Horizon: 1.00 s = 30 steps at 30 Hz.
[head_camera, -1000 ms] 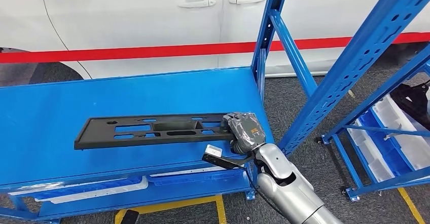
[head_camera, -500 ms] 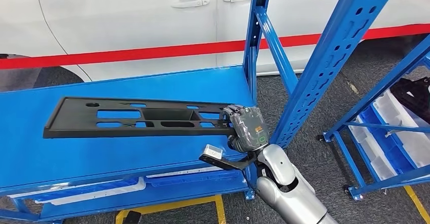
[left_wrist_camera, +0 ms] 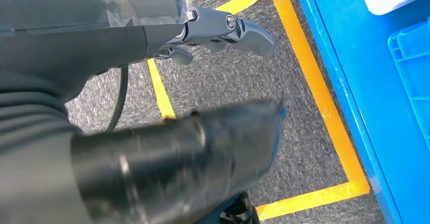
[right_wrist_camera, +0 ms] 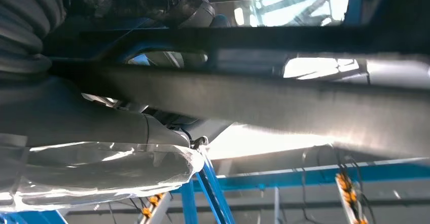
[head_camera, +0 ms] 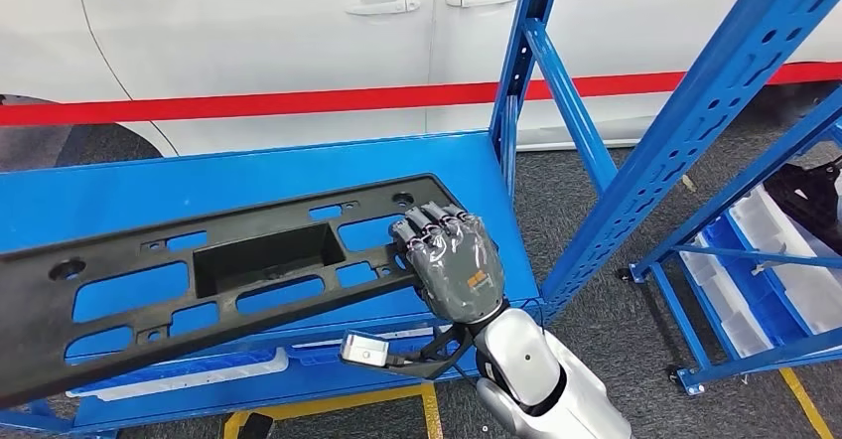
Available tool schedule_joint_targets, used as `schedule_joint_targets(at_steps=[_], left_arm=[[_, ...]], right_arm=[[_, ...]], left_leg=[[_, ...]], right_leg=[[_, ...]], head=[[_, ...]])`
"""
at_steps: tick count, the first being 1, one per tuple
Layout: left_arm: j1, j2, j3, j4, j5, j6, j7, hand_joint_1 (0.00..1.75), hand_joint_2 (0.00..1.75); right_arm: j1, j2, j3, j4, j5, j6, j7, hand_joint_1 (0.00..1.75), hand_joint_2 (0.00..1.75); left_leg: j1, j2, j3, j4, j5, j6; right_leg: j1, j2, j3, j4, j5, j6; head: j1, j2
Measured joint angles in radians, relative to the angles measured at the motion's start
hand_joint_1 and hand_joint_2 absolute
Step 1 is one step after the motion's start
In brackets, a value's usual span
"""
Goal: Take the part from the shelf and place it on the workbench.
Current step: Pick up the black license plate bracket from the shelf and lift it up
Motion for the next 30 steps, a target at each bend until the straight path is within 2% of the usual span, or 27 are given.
schedule_joint_targets(at_steps=[2,3,4,7,9,10,12,13,14,15,17,18,19,20,22,24,25,27,28,29,30], left_arm=[[0.001,0.000,0.000,0.000,0.001,0.000,-0.002,0.00,1.75],[0.001,0.001,0.000,0.000,0.001,0.000,-0.003,0.00,1.75],[0.001,0.001,0.000,0.000,0.002,0.000,-0.005,0.00,1.75],[0.003,0.001,0.000,0.000,0.004,-0.002,-0.009,0.00,1.75],[0.003,0.002,0.000,0.000,0.011,-0.008,-0.008,0.00,1.75],[0.003,0.002,0.000,0.000,0.016,-0.012,-0.008,0.00,1.75],[0.003,0.003,0.000,0.000,0.021,-0.018,-0.006,0.00,1.75],[0.004,0.003,0.000,0.000,0.021,-0.019,-0.005,0.00,1.75],[0.006,0.003,0.000,0.000,0.021,-0.020,-0.004,0.00,1.75],[0.007,0.003,0.000,0.000,0.021,-0.021,-0.004,0.00,1.75],[0.007,0.004,0.000,0.000,0.021,-0.021,-0.003,0.00,1.75],[0.007,0.005,0.000,0.000,0.022,-0.021,-0.003,0.00,1.75],[0.006,0.005,0.001,0.000,0.022,-0.021,-0.003,0.00,1.75],[0.006,0.006,0.001,0.000,0.022,-0.022,-0.003,0.00,1.75],[0.007,0.006,0.001,0.000,0.022,-0.022,-0.003,0.00,1.75],[0.008,0.006,0.001,0.000,0.022,-0.022,-0.003,0.00,1.75],[0.007,0.006,0.001,0.000,0.022,-0.022,-0.003,0.00,1.75],[0.007,0.005,0.002,0.000,0.022,-0.022,-0.003,0.00,1.75],[0.007,0.005,0.002,0.000,0.022,-0.022,-0.003,0.00,1.75],[0.008,0.005,0.002,0.000,0.022,-0.023,-0.003,0.00,1.75],[0.008,0.005,0.002,0.000,0.022,-0.023,-0.003,0.00,1.75]], right_arm=[[-0.004,0.000,0.020,-0.013,0.018,-0.003,0.011,1.75,1.75],[-0.007,0.001,0.030,-0.020,0.024,-0.005,0.016,1.75,1.75],[-0.010,0.002,0.039,-0.026,0.028,-0.006,0.020,1.75,1.75],[-0.016,0.006,0.064,-0.037,0.029,-0.006,0.027,1.75,1.75],[-0.019,0.012,0.079,-0.042,0.029,-0.006,0.029,1.75,1.75],[-0.020,0.015,0.086,-0.044,0.029,-0.006,0.030,1.75,1.75],[-0.022,0.019,0.099,-0.046,0.028,-0.006,0.031,1.75,1.75],[-0.022,0.019,0.105,-0.046,0.028,-0.006,0.031,1.75,1.75],[-0.022,0.019,0.110,-0.046,0.028,-0.006,0.032,1.75,1.75],[-0.022,0.019,0.114,-0.046,0.028,-0.006,0.032,1.75,1.75],[-0.023,0.020,0.120,-0.047,0.028,-0.006,0.032,1.75,1.75],[-0.023,0.021,0.121,-0.047,0.028,-0.006,0.032,1.75,1.75],[-0.024,0.022,0.122,-0.048,0.028,-0.006,0.033,1.75,1.75],[-0.024,0.022,0.123,-0.048,0.028,-0.006,0.033,1.75,1.75],[-0.025,0.023,0.125,-0.048,0.028,-0.006,0.033,1.75,1.75],[-0.027,0.023,0.127,-0.048,0.028,-0.006,0.033,1.75,1.75],[-0.028,0.023,0.129,-0.048,0.028,-0.006,0.034,1.75,1.75],[-0.029,0.023,0.131,-0.048,0.028,-0.006,0.034,1.75,1.75],[-0.028,0.023,0.133,-0.048,0.028,-0.006,0.034,1.75,1.75],[-0.028,0.023,0.134,-0.048,0.028,-0.006,0.034,1.75,1.75],[-0.028,0.023,0.134,-0.048,0.028,-0.006,0.034,1.75,1.75]], left_leg=[[0.000,-0.003,0.000,0.008,-0.007,-0.005],[-0.002,-0.003,-0.001,0.013,-0.010,-0.009],[-0.003,-0.004,-0.003,0.017,-0.012,-0.014],[-0.004,-0.003,-0.006,0.016,-0.013,-0.032],[-0.003,-0.002,-0.016,0.041,-0.035,-0.042],[-0.002,-0.002,-0.034,0.083,-0.062,-0.047],[-0.001,-0.002,-0.092,0.215,-0.127,-0.054],[-0.001,-0.002,-0.120,0.275,-0.147,-0.055],[-0.001,-0.002,-0.133,0.302,-0.148,-0.055],[-0.001,-0.002,-0.126,0.288,-0.128,-0.054],[-0.001,-0.002,-0.066,0.157,-0.055,-0.045],[-0.004,-0.002,-0.032,0.087,-0.029,-0.040],[-0.006,-0.002,-0.009,0.038,-0.014,-0.036],[-0.008,-0.003,0.000,0.014,-0.011,-0.032],[-0.009,-0.003,0.002,0.006,-0.010,-0.025],[-0.003,-0.001,0.007,-0.007,-0.001,-0.013],[0.000,0.001,0.010,-0.013,0.003,-0.007],[0.001,0.002,0.010,-0.016,0.005,-0.002],[0.001,0.003,0.009,-0.015,0.005,-0.002],[0.000,0.003,0.009,-0.014,0.004,-0.001],[0.000,0.002,0.009,-0.012,0.003,-0.002]], right_leg=[[-0.002,-0.001,0.065,-0.129,0.066,-0.004],[-0.001,-0.001,0.092,-0.186,0.084,-0.007],[0.002,-0.001,0.107,-0.220,0.091,-0.009],[0.004,0.002,0.110,-0.234,0.091,-0.020],[0.000,0.001,0.113,-0.243,0.097,-0.032],[-0.002,-0.001,0.115,-0.247,0.099,-0.038],[-0.001,-0.003,0.115,-0.248,0.099,-0.043],[0.001,-0.004,0.115,-0.248,0.099,-0.044],[0.001,-0.004,0.115,-0.247,0.098,-0.044],[0.002,-0.003,0.116,-0.247,0.098,-0.044],[0.003,-0.001,0.119,-0.246,0.097,-0.044],[0.005,0.000,0.119,-0.245,0.096,-0.042],[0.007,0.001,0.117,-0.244,0.096,-0.039],[0.008,0.001,0.115,-0.244,0.097,-0.035],[0.009,0.002,0.114,-0.247,0.100,-0.025],[0.011,0.001,0.108,-0.229,0.084,-0.015],[0.011,0.001,0.093,-0.194,0.060,-0.011],[0.007,0.000,0.036,-0.069,-0.007,-0.006],[0.006,0.000,0.007,-0.006,-0.030,-0.004],[0.004,0.000,-0.010,0.029,-0.035,-0.002],[0.002,0.000,-0.009,0.026,-0.020,-0.001]], head=[[0.000,0.000],[0.000,0.000],[0.000,0.000],[0.000,0.000],[0.000,0.000],[-0.001,0.000],[-0.001,0.000],[-0.001,0.000],[-0.001,0.000],[-0.001,0.000],[0.000,0.000],[0.000,0.000],[0.000,0.000],[0.000,0.000],[0.000,0.000],[0.000,0.000],[0.000,0.000],[0.000,0.000],[0.000,0.000],[0.000,0.000],[0.000,0.000]])
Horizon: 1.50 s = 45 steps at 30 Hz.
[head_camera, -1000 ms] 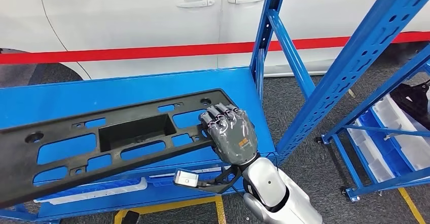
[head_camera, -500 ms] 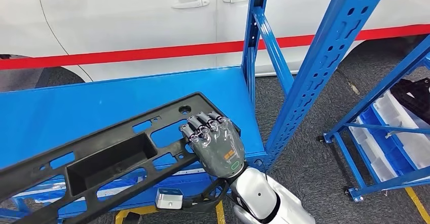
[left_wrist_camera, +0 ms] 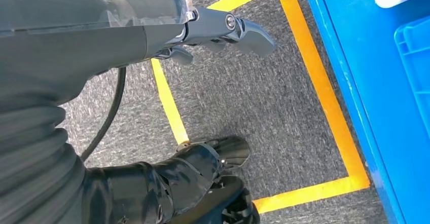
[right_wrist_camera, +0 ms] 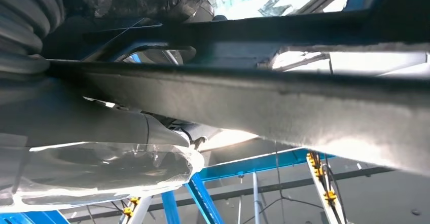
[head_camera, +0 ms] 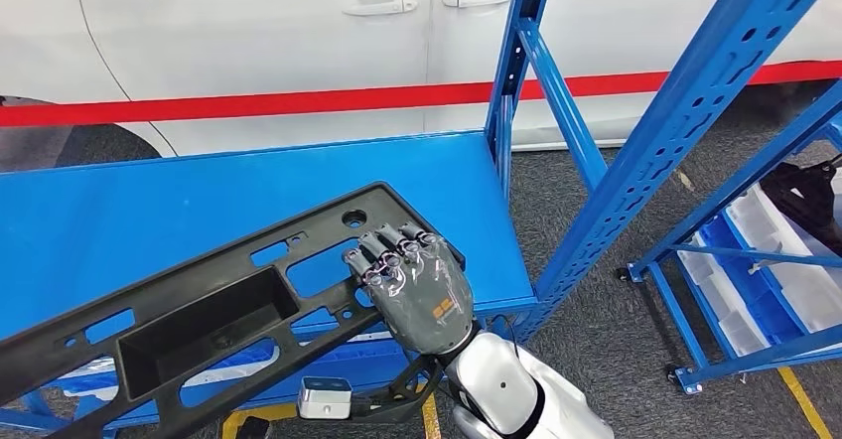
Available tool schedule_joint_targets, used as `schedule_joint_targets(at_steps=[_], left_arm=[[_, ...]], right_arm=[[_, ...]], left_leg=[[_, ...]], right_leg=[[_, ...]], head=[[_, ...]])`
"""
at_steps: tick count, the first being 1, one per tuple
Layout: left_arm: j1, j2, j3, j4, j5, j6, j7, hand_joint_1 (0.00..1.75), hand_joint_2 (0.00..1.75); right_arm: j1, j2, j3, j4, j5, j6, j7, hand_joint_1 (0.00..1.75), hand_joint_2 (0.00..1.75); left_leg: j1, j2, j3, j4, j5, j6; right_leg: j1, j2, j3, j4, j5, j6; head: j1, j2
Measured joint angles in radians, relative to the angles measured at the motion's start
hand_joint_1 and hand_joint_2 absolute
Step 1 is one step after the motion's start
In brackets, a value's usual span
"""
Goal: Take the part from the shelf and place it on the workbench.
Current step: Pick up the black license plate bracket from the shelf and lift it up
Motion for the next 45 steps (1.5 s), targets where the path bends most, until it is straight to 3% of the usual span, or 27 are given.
schedule_joint_targets(at_steps=[1,3,5,9,11,13,14,15,16,18,20,23,25,28,29,30,31,34,36,38,40,41,43,45], left_arm=[[0.000,0.000,0.000,0.000,0.000,0.000,0.000,0.00,1.75],[-0.001,0.000,0.000,0.000,-0.001,0.013,0.005,0.00,1.75],[-0.001,0.000,0.000,0.000,-0.002,0.046,0.023,0.00,1.75],[-0.002,-0.001,0.000,0.000,-0.006,0.103,0.052,0.00,1.75],[-0.003,-0.001,0.000,0.000,-0.009,0.119,0.057,0.00,1.75],[-0.003,-0.001,0.000,0.000,-0.011,0.129,0.063,0.00,1.75],[-0.002,-0.001,0.000,0.000,-0.012,0.134,0.066,0.00,1.75],[-0.001,-0.001,0.000,0.000,-0.014,0.139,0.069,0.00,1.75],[0.000,-0.001,0.000,0.000,-0.016,0.143,0.072,0.00,1.75],[-0.001,-0.001,0.000,0.000,-0.020,0.148,0.078,0.00,1.75],[-0.004,-0.002,0.000,0.000,-0.022,0.152,0.080,0.00,1.75],[-0.004,-0.003,0.000,0.000,-0.022,0.153,0.081,0.00,1.75],[-0.003,-0.005,0.000,0.000,-0.022,0.156,0.082,0.00,1.75],[-0.003,-0.006,0.000,0.000,-0.021,0.159,0.084,0.00,1.75],[-0.003,-0.006,0.000,0.000,-0.020,0.159,0.084,0.00,1.75],[-0.002,-0.006,0.000,0.000,-0.020,0.159,0.084,0.00,1.75],[-0.001,-0.006,0.000,0.000,-0.020,0.159,0.084,0.00,1.75],[-0.001,-0.006,0.000,0.000,-0.020,0.160,0.084,0.00,1.75],[0.000,-0.006,0.000,0.000,-0.020,0.162,0.084,0.00,1.75],[0.001,-0.006,0.000,0.000,-0.019,0.163,0.084,0.00,1.75],[0.002,-0.006,0.000,0.000,-0.018,0.163,0.085,0.00,1.75],[0.002,-0.006,0.000,0.000,-0.018,0.164,0.085,0.00,1.75],[0.002,-0.006,0.000,0.000,-0.018,0.164,0.085,0.00,1.75],[0.003,-0.006,0.000,0.000,-0.018,0.164,0.085,0.00,1.75]], right_arm=[[0.000,0.000,0.001,0.000,0.000,0.000,0.000,1.75,1.75],[-0.001,0.000,0.002,0.000,-0.002,0.001,0.003,1.75,1.75],[-0.002,0.000,0.002,0.001,-0.006,0.002,0.008,1.75,1.75],[-0.002,0.002,0.002,0.004,-0.012,0.003,0.018,1.75,1.75],[-0.003,0.005,0.002,0.004,-0.016,0.005,0.023,1.75,1.75],[-0.003,0.006,0.003,0.007,-0.020,0.008,0.027,1.75,1.75],[-0.002,0.006,0.003,0.010,-0.021,0.012,0.029,1.75,1.75],[-0.002,0.006,0.002,0.013,-0.023,0.015,0.032,1.75,1.75],[-0.002,0.006,0.002,0.015,-0.024,0.018,0.035,1.75,1.75],[-0.002,0.007,-0.001,0.019,-0.027,0.019,0.044,1.75,1.75],[-0.002,0.008,-0.008,0.022,-0.028,0.016,0.052,1.75,1.75],[-0.001,0.010,-0.016,0.029,-0.028,0.011,0.059,1.75,1.75],[0.001,0.010,-0.021,0.033,-0.027,0.008,0.059,1.75,1.75],[0.004,0.010,-0.027,0.038,-0.026,0.000,0.058,1.75,1.75],[0.005,0.010,-0.030,0.041,-0.026,0.000,0.058,1.75,1.75],[0.007,0.010,-0.032,0.044,-0.026,0.000,0.058,1.75,1.75],[0.008,0.010,-0.033,0.046,-0.026,0.000,0.058,1.75,1.75],[0.008,0.010,-0.036,0.050,-0.028,0.000,0.056,1.75,1.75],[0.008,0.010,-0.039,0.050,-0.032,-0.001,0.056,1.75,1.75],[0.008,0.011,-0.043,0.050,-0.036,-0.001,0.056,1.75,1.75],[0.008,0.012,-0.046,0.050,-0.039,-0.001,0.055,1.75,1.75],[0.008,0.012,-0.047,0.050,-0.041,-0.001,0.054,1.75,1.75],[0.007,0.014,-0.049,0.050,-0.045,0.000,0.051,1.75,1.75],[0.008,0.013,-0.049,0.050,-0.050,0.000,0.050,1.75,1.75]], left_leg=[[0.000,-0.001,0.001,0.002,-0.002,-0.001],[-0.001,-0.003,0.001,0.010,-0.009,-0.008],[-0.005,-0.004,-0.003,0.018,-0.014,-0.018],[-0.002,-0.003,-0.010,0.032,-0.026,-0.040],[0.000,-0.003,-0.047,0.112,-0.077,-0.048],[0.001,-0.003,-0.108,0.245,-0.135,-0.053],[0.001,-0.003,-0.130,0.292,-0.147,-0.054],[0.001,-0.003,-0.134,0.300,-0.138,-0.053],[0.001,-0.003,-0.120,0.270,-0.112,-0.051],[0.000,-0.003,-0.058,0.135,-0.041,-0.041],[-0.005,-0.003,-0.015,0.039,-0.010,-0.033],[-0.008,-0.003,-0.011,0.017,-0.007,-0.023],[-0.003,-0.001,-0.009,0.006,0.002,-0.011],[-0.002,0.002,-0.011,0.002,0.007,0.000],[-0.002,0.003,-0.014,0.004,0.007,0.000],[-0.002,0.003,-0.015,0.007,0.007,0.000],[-0.002,0.003,-0.017,0.009,0.007,-0.001],[-0.004,0.001,-0.021,0.024,0.002,-0.007],[-0.007,0.000,-0.027,0.030,0.002,-0.017],[-0.007,0.000,-0.030,0.030,0.006,-0.028],[-0.005,0.000,-0.039,0.049,-0.014,-0.038],[-0.003,0.000,-0.052,0.083,-0.042,-0.042],[-0.001,0.000,-0.097,0.202,-0.116,-0.050],[0.000,0.001,-0.129,0.299,-0.153,-0.053]], right_leg=[[-0.002,-0.001,0.021,-0.044,0.032,0.000],[-0.002,-0.003,0.090,-0.183,0.094,-0.004],[0.001,-0.002,0.126,-0.261,0.113,-0.010],[0.000,0.001,0.128,-0.272,0.116,-0.028],[-0.003,-0.002,0.130,-0.279,0.120,-0.038],[-0.001,-0.004,0.129,-0.279,0.120,-0.042],[0.000,-0.004,0.128,-0.278,0.120,-0.043],[0.001,-0.003,0.129,-0.278,0.120,-0.043],[0.002,-0.002,0.129,-0.277,0.119,-0.043],[0.004,0.000,0.131,-0.275,0.118,-0.042],[0.007,0.002,0.126,-0.272,0.119,-0.037],[0.008,0.001,0.119,-0.272,0.122,-0.023],[0.007,0.001,0.108,-0.246,0.099,-0.012],[0.004,0.001,0.038,-0.083,0.007,-0.003],[0.003,0.000,0.015,-0.031,-0.012,0.000],[0.001,0.000,0.007,-0.008,-0.012,0.001],[-0.001,0.000,0.016,-0.021,0.005,0.002],[-0.002,-0.002,0.110,-0.199,0.086,-0.003],[0.001,-0.002,0.136,-0.259,0.098,-0.008],[0.003,0.000,0.133,-0.262,0.102,-0.016],[-0.001,-0.002,0.132,-0.269,0.111,-0.030],[-0.003,-0.003,0.131,-0.273,0.116,-0.036],[-0.002,-0.006,0.125,-0.273,0.122,-0.043],[0.000,-0.007,0.116,-0.269,0.126,-0.045]], head=[[0.000,0.000],[0.000,0.000],[0.000,0.000],[0.000,0.000],[-0.001,0.000],[-0.001,0.000],[-0.001,0.000],[-0.001,0.000],[-0.001,0.000],[-0.001,0.000],[-0.001,0.000],[-0.001,0.000],[0.000,0.000],[0.000,0.000],[0.000,0.000],[0.000,0.000],[0.000,0.000],[0.000,0.000],[0.000,0.000],[0.000,0.000],[0.000,0.000],[0.000,0.000],[-0.001,0.000],[-0.001,0.000]])
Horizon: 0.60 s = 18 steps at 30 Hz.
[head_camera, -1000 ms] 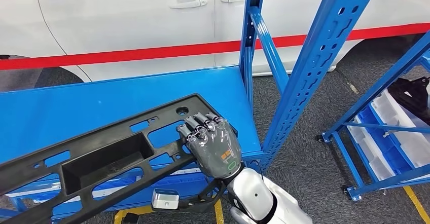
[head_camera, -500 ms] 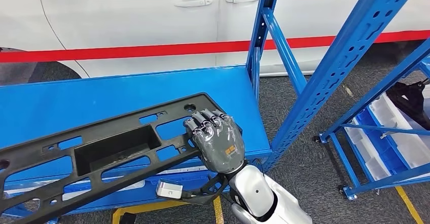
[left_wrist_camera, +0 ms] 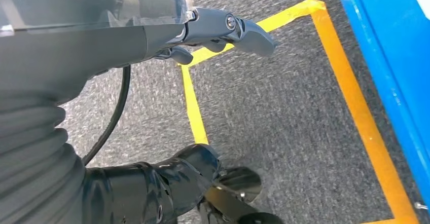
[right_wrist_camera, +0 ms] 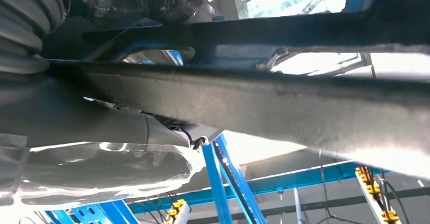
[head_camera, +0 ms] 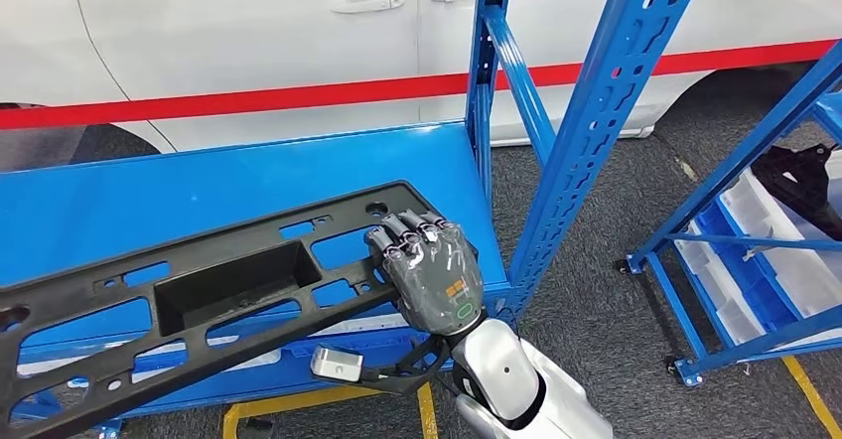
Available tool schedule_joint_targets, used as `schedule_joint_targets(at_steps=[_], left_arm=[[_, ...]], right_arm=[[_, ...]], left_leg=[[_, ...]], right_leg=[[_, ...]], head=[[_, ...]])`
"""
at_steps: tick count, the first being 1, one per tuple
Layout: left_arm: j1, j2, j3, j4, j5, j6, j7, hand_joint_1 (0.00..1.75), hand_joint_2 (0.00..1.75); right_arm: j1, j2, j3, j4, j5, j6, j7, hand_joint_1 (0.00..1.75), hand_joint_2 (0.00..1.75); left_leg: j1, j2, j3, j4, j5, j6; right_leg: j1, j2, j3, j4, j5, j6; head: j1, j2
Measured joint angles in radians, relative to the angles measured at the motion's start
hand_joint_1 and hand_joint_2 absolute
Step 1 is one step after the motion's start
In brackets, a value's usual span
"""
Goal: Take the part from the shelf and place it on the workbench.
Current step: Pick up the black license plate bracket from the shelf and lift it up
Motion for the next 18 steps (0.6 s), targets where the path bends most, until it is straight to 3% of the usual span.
schedule_joint_targets(at_steps=[1,2,4,6,8,10,11,13,15,16,18], left_arm=[[0.001,0.000,0.000,0.000,0.000,0.000,0.000,0.00,1.75],[0.001,0.000,0.000,0.000,0.000,0.000,0.000,0.00,1.75],[0.000,0.000,0.000,0.000,0.000,0.000,0.000,0.00,1.75],[-0.002,0.000,0.000,0.000,0.000,0.001,-0.001,0.00,1.75],[0.000,0.000,0.000,0.000,0.000,0.001,-0.001,0.00,1.75],[0.001,-0.001,0.000,0.000,0.000,0.001,-0.001,0.00,1.75],[0.000,-0.001,0.000,0.000,0.000,0.001,-0.001,0.00,1.75],[-0.001,-0.002,0.000,0.000,0.000,0.001,-0.001,0.00,1.75],[-0.001,-0.002,0.000,0.000,0.000,0.001,-0.001,0.00,1.75],[0.000,-0.002,0.000,0.000,0.000,0.001,-0.001,0.00,1.75],[0.000,-0.002,0.000,0.000,0.000,0.001,-0.001,0.00,1.75]], right_arm=[[0.000,0.000,0.000,0.000,-0.002,0.000,-0.001,1.75,1.75],[0.000,0.000,0.000,0.000,-0.003,0.000,-0.001,1.75,1.75],[0.000,0.000,-0.001,0.000,-0.003,0.000,-0.002,1.75,1.75],[0.000,0.001,-0.002,0.000,-0.004,0.000,-0.002,1.75,1.75],[0.000,0.001,-0.003,0.000,-0.004,0.000,-0.002,1.75,1.75],[0.000,0.000,-0.003,0.000,-0.004,0.000,-0.003,1.75,1.75],[-0.001,0.000,-0.004,0.000,-0.004,0.000,-0.003,1.75,1.75],[0.000,0.000,-0.006,0.000,-0.004,0.000,-0.004,1.75,1.75],[0.001,-0.001,-0.008,0.000,-0.004,0.000,-0.004,1.75,1.75],[0.001,-0.001,-0.008,0.000,-0.004,0.000,-0.004,1.75,1.75],[0.001,-0.002,-0.009,0.000,-0.004,0.000,-0.004,1.75,1.75]], left_leg=[[0.000,0.000,0.008,-0.002,0.010,0.001],[0.000,0.000,0.036,-0.046,0.036,0.003],[-0.003,-0.001,0.115,-0.185,0.092,0.013],[-0.008,-0.002,0.155,-0.266,0.112,0.021],[-0.010,-0.002,0.154,-0.278,0.116,0.029],[-0.005,0.002,0.151,-0.289,0.131,0.041],[-0.002,0.003,0.148,-0.295,0.139,0.048],[-0.001,0.006,0.136,-0.297,0.150,0.057],[-0.002,0.007,0.121,-0.293,0.156,0.058],[-0.002,0.007,0.115,-0.290,0.159,0.057],[-0.002,0.007,0.106,-0.281,0.161,0.055]], right_leg=[[0.001,0.000,-0.004,0.003,0.001,0.000],[0.001,0.001,-0.006,0.005,0.002,0.001],[0.003,0.002,-0.008,0.010,0.004,0.004],[0.005,0.002,-0.012,0.011,0.009,0.014],[0.005,0.002,-0.016,0.007,0.018,0.028],[0.005,0.003,-0.023,0.020,0.005,0.039],[0.006,0.003,-0.034,0.048,-0.019,0.044],[0.005,0.003,-0.078,0.163,-0.097,0.051],[0.003,0.003,-0.114,0.271,-0.148,0.055],[0.002,0.003,-0.109,0.278,-0.145,0.057],[-0.001,0.002,-0.043,0.182,-0.095,0.055]], head=[[0.000,0.000],[0.000,0.000],[0.000,0.000],[0.000,0.000],[0.000,0.000],[0.000,0.000],[0.000,0.000],[0.001,0.000],[0.001,0.000],[0.001,0.000],[0.001,0.000]])
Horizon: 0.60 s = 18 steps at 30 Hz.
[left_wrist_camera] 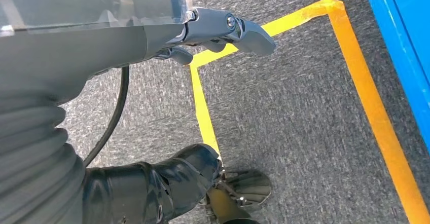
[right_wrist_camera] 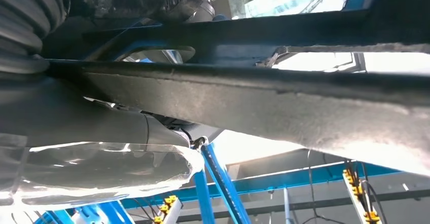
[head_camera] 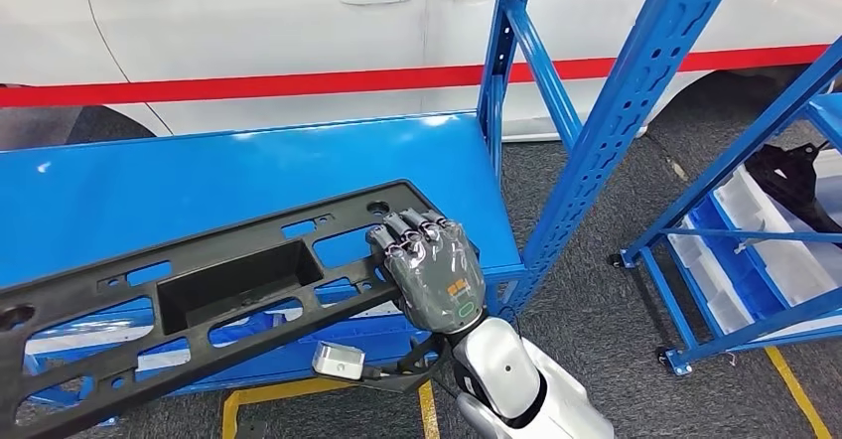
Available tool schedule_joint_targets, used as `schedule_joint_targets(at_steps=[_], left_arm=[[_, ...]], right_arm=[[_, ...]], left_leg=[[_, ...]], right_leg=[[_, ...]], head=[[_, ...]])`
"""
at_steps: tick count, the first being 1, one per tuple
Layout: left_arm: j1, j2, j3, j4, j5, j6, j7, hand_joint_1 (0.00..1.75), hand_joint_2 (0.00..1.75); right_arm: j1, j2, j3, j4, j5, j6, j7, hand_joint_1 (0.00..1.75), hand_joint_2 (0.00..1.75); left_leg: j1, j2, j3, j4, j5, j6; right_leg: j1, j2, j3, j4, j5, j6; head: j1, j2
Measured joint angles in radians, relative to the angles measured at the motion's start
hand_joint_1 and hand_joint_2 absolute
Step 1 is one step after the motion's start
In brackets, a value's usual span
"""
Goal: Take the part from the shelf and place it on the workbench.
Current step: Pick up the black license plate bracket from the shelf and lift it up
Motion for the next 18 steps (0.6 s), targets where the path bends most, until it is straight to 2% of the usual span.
schedule_joint_targets(at_steps=[2,3,5,7,8,9,11,12,13,14,16,17,18], left_arm=[[0.000,0.000,0.000,0.000,0.001,0.000,0.000,0.00,1.75],[-0.001,0.000,0.000,0.000,0.002,0.000,0.000,0.00,1.75],[0.000,0.000,0.000,0.000,0.002,0.000,0.000,0.00,1.75],[0.001,0.000,0.000,0.000,0.002,0.000,0.000,0.00,1.75],[0.001,0.000,0.000,0.000,0.003,0.000,0.000,0.00,1.75],[0.001,0.000,0.000,0.000,0.003,0.000,0.000,0.00,1.75],[0.001,0.000,0.000,0.000,0.003,0.000,0.000,0.00,1.75],[0.002,0.000,0.000,0.000,0.003,0.000,0.001,0.00,1.75],[0.002,0.000,0.000,0.000,0.003,0.000,0.001,0.00,1.75],[0.002,0.000,0.000,0.000,0.003,0.000,0.002,0.00,1.75],[0.001,0.000,0.000,0.000,0.004,0.000,0.002,0.00,1.75],[0.000,0.001,0.000,0.000,0.004,0.000,0.002,0.00,1.75],[0.000,0.001,0.001,0.000,0.004,0.000,0.001,0.00,1.75]], right_arm=[[-0.001,0.000,-0.001,0.000,-0.001,0.000,0.000,1.75,1.75],[-0.001,0.000,-0.001,0.000,-0.001,0.000,0.000,1.75,1.75],[-0.001,0.000,-0.001,-0.001,-0.003,0.001,0.000,1.75,1.75],[-0.001,0.000,-0.002,-0.001,-0.004,0.001,0.000,1.75,1.75],[-0.001,0.000,-0.002,-0.001,-0.004,0.001,0.000,1.75,1.75],[-0.002,0.001,-0.002,-0.001,-0.005,0.001,0.000,1.75,1.75],[-0.002,0.001,-0.002,-0.001,-0.006,0.002,0.001,1.75,1.75],[-0.001,0.001,-0.003,0.000,-0.007,0.003,0.002,1.75,1.75],[-0.001,0.001,-0.003,0.000,-0.007,0.003,0.002,1.75,1.75],[-0.001,0.001,-0.003,0.000,-0.008,0.003,0.003,1.75,1.75],[-0.001,0.001,-0.004,-0.001,-0.009,0.003,0.003,1.75,1.75],[-0.001,0.001,-0.005,-0.001,-0.010,0.003,0.004,1.75,1.75],[-0.001,0.001,-0.006,-0.001,-0.010,0.003,0.004,1.75,1.75]], left_leg=[[-0.002,-0.001,-0.009,0.012,0.001,-0.006],[-0.004,-0.001,-0.013,0.016,0.002,-0.012],[-0.007,-0.001,-0.020,0.018,0.009,-0.025],[-0.005,-0.001,-0.027,0.024,0.002,-0.037],[-0.004,-0.001,-0.036,0.045,-0.019,-0.042],[-0.003,-0.001,-0.054,0.088,-0.053,-0.047],[-0.003,-0.001,-0.100,0.214,-0.126,-0.054],[-0.002,-0.001,-0.115,0.266,-0.148,-0.056],[-0.002,-0.001,-0.114,0.284,-0.151,-0.056],[-0.003,-0.001,-0.095,0.266,-0.137,-0.055],[-0.003,-0.002,-0.011,0.133,-0.085,-0.046],[-0.006,-0.003,0.026,0.068,-0.067,-0.040],[-0.008,-0.003,0.049,0.024,-0.057,-0.036]], right_leg=[[0.001,0.000,0.074,-0.127,0.038,-0.007],[0.003,0.000,0.090,-0.162,0.045,-0.011],[0.007,0.002,0.087,-0.175,0.049,-0.020],[0.003,0.001,0.081,-0.180,0.060,-0.036],[0.000,-0.001,0.078,-0.183,0.066,-0.044],[-0.001,-0.002,0.074,-0.186,0.072,-0.051],[0.000,-0.004,0.061,-0.184,0.081,-0.056],[0.001,-0.004,0.053,-0.182,0.085,-0.057],[0.002,-0.004,0.046,-0.180,0.088,-0.056],[0.003,-0.004,0.040,-0.177,0.091,-0.056],[0.004,-0.003,0.034,-0.172,0.095,-0.053],[0.005,-0.002,0.032,-0.170,0.097,-0.049],[0.006,-0.002,0.030,-0.169,0.100,-0.044]], head=[[0.000,0.000],[0.000,0.000],[0.000,0.000],[0.000,0.000],[0.000,0.000],[0.000,0.000],[-0.001,0.000],[0.000,0.000],[-0.001,0.000],[-0.001,0.000],[-0.001,0.000],[-0.001,0.000],[-0.001,0.000]])
